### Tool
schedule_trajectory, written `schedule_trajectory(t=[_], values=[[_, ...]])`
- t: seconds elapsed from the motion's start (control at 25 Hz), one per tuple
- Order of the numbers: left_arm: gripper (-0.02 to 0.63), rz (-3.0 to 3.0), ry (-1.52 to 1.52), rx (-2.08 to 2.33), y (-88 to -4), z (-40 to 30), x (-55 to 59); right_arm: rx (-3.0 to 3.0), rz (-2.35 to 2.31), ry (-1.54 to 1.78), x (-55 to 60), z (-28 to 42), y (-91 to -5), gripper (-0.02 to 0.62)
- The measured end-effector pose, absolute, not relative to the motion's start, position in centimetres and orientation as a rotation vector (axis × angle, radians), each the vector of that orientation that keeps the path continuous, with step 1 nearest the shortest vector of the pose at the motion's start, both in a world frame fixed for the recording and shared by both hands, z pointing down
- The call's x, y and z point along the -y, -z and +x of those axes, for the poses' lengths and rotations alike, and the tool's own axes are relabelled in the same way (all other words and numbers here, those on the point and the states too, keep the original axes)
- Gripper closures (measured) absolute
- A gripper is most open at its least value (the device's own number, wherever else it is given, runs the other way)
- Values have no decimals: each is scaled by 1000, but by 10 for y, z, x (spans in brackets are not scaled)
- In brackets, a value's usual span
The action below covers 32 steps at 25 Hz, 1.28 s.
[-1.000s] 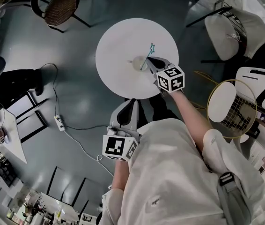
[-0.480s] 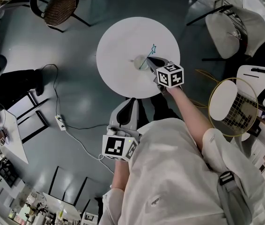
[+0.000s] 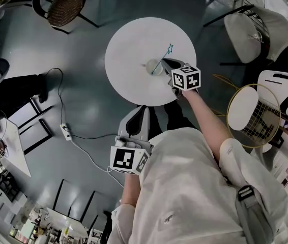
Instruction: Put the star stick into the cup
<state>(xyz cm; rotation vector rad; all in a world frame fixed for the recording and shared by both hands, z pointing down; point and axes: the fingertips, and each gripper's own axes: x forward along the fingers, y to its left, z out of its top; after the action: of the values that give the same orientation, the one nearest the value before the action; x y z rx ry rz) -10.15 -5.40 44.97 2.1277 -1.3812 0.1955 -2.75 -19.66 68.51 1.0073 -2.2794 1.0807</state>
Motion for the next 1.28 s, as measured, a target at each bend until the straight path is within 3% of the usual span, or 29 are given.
schedule_trajectory(t=[0.44, 0.8, 1.28], values=[[595, 2130, -195, 1374, -451, -100, 57, 2237, 1020, -1121, 203, -22, -694, 570], [595, 2124, -196, 1382, -450, -100, 56, 2231, 979, -1114, 198, -22, -696, 501], [595, 2130, -194, 1388, -449, -98, 54, 2241, 980, -1105, 197, -21, -692, 502]])
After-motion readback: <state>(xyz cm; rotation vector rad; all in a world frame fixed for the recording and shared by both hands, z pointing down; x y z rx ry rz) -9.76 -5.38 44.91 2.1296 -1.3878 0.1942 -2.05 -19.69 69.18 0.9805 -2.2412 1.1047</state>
